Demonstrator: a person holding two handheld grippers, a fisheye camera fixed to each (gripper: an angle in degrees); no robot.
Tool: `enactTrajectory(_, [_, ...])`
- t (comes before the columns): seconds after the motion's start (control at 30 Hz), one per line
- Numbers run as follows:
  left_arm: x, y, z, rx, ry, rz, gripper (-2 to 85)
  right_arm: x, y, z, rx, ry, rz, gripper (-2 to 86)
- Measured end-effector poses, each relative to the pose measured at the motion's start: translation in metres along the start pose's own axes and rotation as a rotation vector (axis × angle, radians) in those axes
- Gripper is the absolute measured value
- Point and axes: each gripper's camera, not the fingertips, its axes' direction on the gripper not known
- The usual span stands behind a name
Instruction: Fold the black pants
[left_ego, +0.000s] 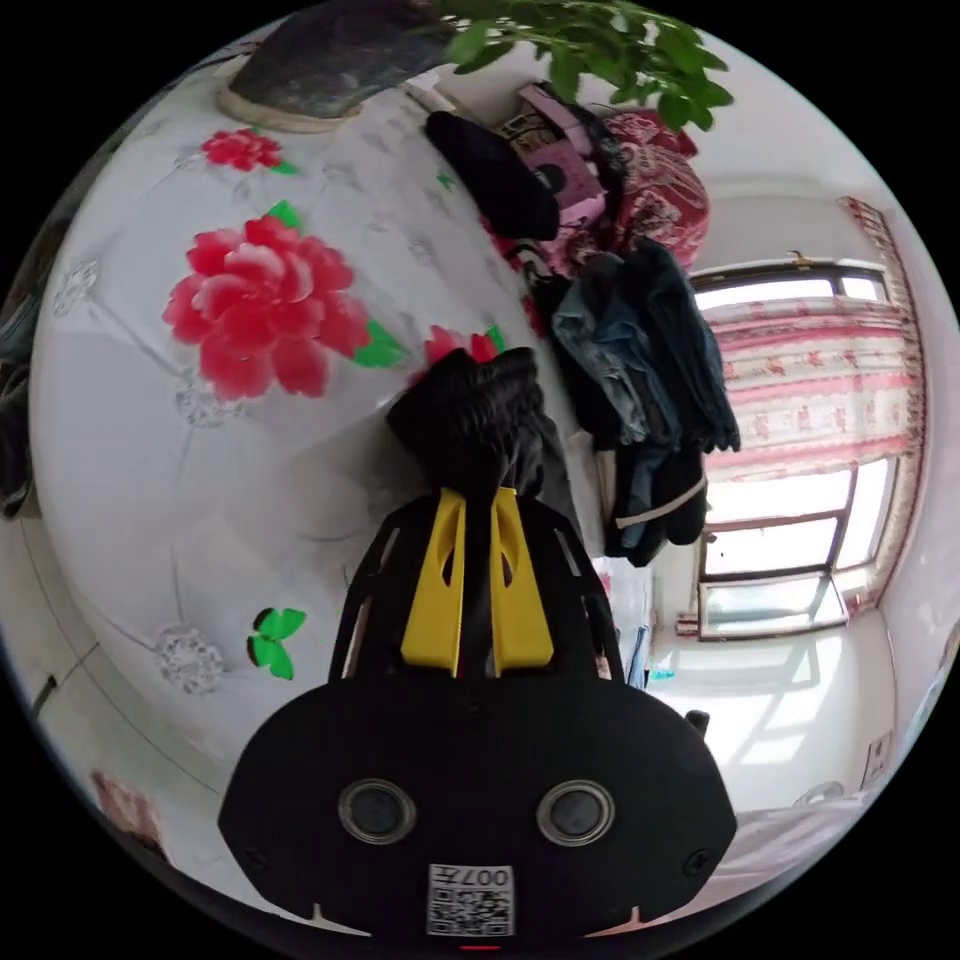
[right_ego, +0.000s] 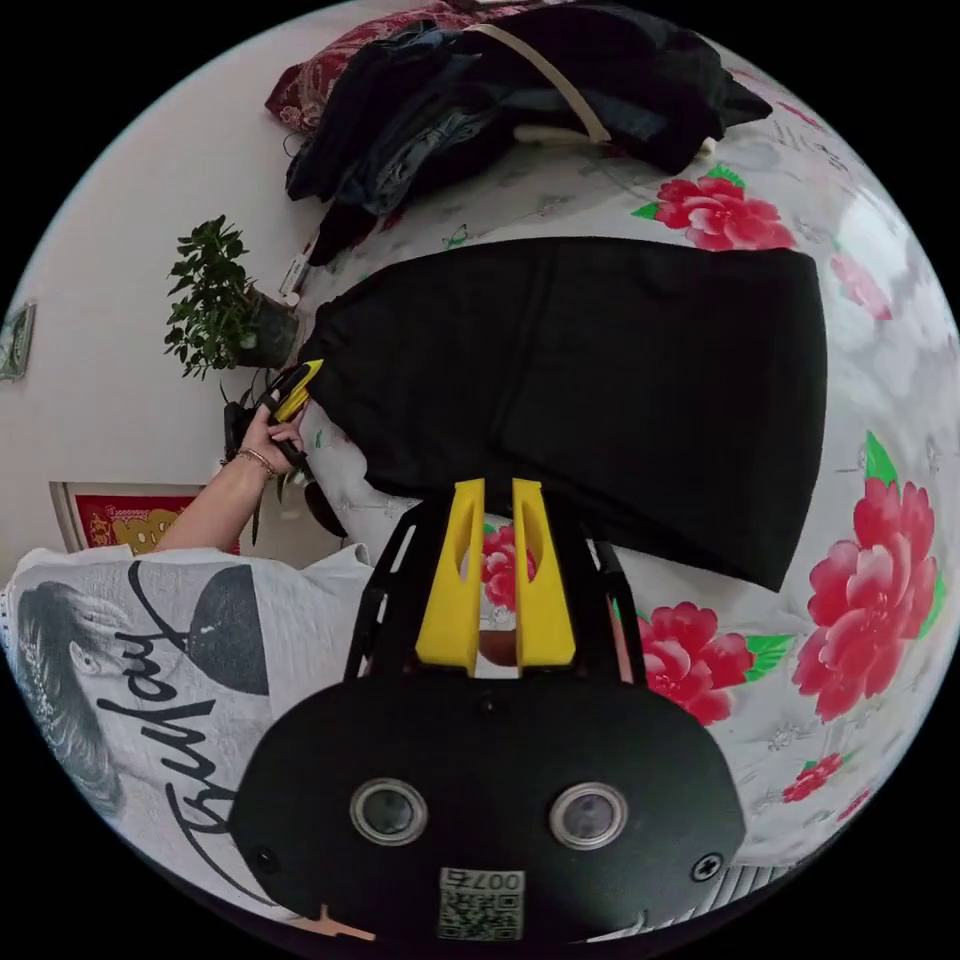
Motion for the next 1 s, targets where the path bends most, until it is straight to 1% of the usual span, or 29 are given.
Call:
enactTrajectory(0.07, [0.03,-0.003,-0.003,-0.016,0.047,0.114,1.4,0.014,0.012,-0.013,0.044,-0.026,0.067,4.6])
enactTrajectory(0.13, [0.094,-0.001,0.001,-0.087,0.088,0.345,0.5,0.032,0.029,-0.029,0.126,-0.057,0.148,4.9])
enactTrajectory(0.17, [0.112,0.001,0.004,-0.107,0.094,0.407,0.5,0.037,0.033,-0.033,0.144,-0.068,0.166,5.0])
enactTrajectory(0.23, [0.179,0.019,0.02,-0.197,0.161,0.617,0.4,0.055,0.047,-0.045,0.211,-0.109,0.234,5.1])
enactTrajectory(0.27, [0.194,0.025,0.026,-0.223,0.19,0.655,0.4,0.06,0.051,-0.048,0.226,-0.12,0.252,5.0])
enactTrajectory(0.33, [0.248,0.057,0.057,-0.336,0.292,0.778,0.8,0.08,0.063,-0.058,0.282,-0.166,0.313,4.8])
enactTrajectory(0.37, [0.259,0.067,0.068,-0.369,0.307,0.807,1.0,0.085,0.066,-0.061,0.294,-0.172,0.328,4.9])
enactTrajectory(0.43, [0.291,0.114,0.12,-0.507,0.314,0.908,2.7,0.102,0.076,-0.07,0.329,-0.181,0.37,5.4])
enactTrajectory(0.47, [0.295,0.126,0.134,-0.553,0.306,0.926,3.9,0.106,0.078,-0.073,0.338,-0.181,0.38,5.6])
enactTrajectory(0.5, [0.299,0.148,0.161,-0.637,0.274,0.952,6.2,0.114,0.083,-0.078,0.354,-0.184,0.398,6.1])
enactTrajectory(0.53, [0.298,0.163,0.179,-0.703,0.245,0.954,7.6,0.121,0.086,-0.083,0.37,-0.19,0.411,6.5])
enactTrajectory(0.6, [0.293,0.172,0.189,-0.751,0.25,0.933,9.2,0.131,0.089,-0.091,0.399,-0.199,0.423,7.1])
enactTrajectory(0.67, [0.281,0.167,0.185,-0.749,0.247,0.916,9.9,0.142,0.09,-0.098,0.426,-0.209,0.422,7.8])
enactTrajectory(0.77, [0.248,0.141,0.17,-0.706,0.121,0.882,9.9,0.163,0.08,-0.103,0.425,-0.218,0.426,9.3])
enactTrajectory(0.83, [0.212,0.112,0.159,-0.676,0.022,0.778,9.9,0.18,0.063,-0.1,0.393,-0.2,0.422,10.2])
enactTrajectory(0.97, [0.168,0.091,0.155,-0.689,-0.037,0.636,11.7,0.201,0.033,-0.086,0.338,-0.214,0.424,11.1])
enactTrajectory(1.0, [0.158,0.089,0.158,-0.709,-0.038,0.607,12.4,0.203,0.025,-0.085,0.366,-0.232,0.397,11.1])
